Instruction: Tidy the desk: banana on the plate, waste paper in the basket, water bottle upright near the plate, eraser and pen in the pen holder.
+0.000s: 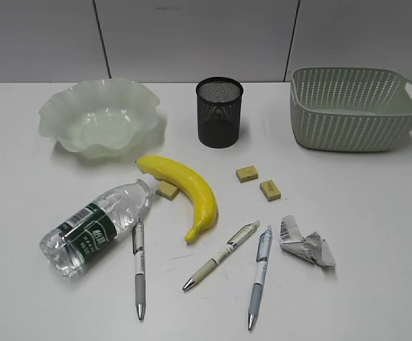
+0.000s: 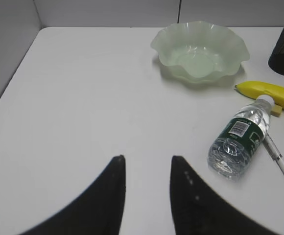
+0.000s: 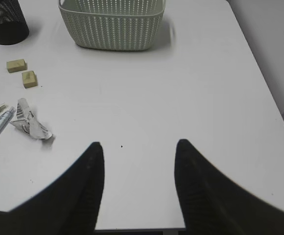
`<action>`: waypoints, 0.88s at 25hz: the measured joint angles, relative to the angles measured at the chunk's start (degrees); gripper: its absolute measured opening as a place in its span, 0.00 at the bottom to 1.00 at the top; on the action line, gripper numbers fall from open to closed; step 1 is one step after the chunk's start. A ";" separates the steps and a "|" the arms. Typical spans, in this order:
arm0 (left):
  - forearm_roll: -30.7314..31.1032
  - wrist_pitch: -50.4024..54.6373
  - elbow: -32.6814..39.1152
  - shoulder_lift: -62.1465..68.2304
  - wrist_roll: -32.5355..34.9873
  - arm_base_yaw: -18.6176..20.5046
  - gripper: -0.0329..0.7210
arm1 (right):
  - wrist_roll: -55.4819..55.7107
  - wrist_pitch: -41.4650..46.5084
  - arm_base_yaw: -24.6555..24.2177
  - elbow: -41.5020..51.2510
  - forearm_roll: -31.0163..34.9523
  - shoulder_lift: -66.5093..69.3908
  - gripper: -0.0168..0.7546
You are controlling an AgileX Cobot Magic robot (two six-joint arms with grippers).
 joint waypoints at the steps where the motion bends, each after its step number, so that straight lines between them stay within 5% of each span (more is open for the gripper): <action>1: 0.00 0.00 0.00 0.00 0.00 0.00 0.36 | 0.00 0.00 0.00 0.00 0.00 0.00 0.52; 13: -1.82 -4.73 -2.04 3.41 0.00 0.00 0.36 | 0.00 0.00 0.00 0.00 0.00 0.00 0.52; 18: -3.42 -16.20 -2.84 16.65 0.00 0.00 0.36 | 0.00 0.00 0.00 0.00 0.00 0.00 0.52; 22: -11.66 -22.01 -5.19 32.52 0.51 0.00 0.36 | 0.00 0.00 0.00 0.00 0.00 0.00 0.52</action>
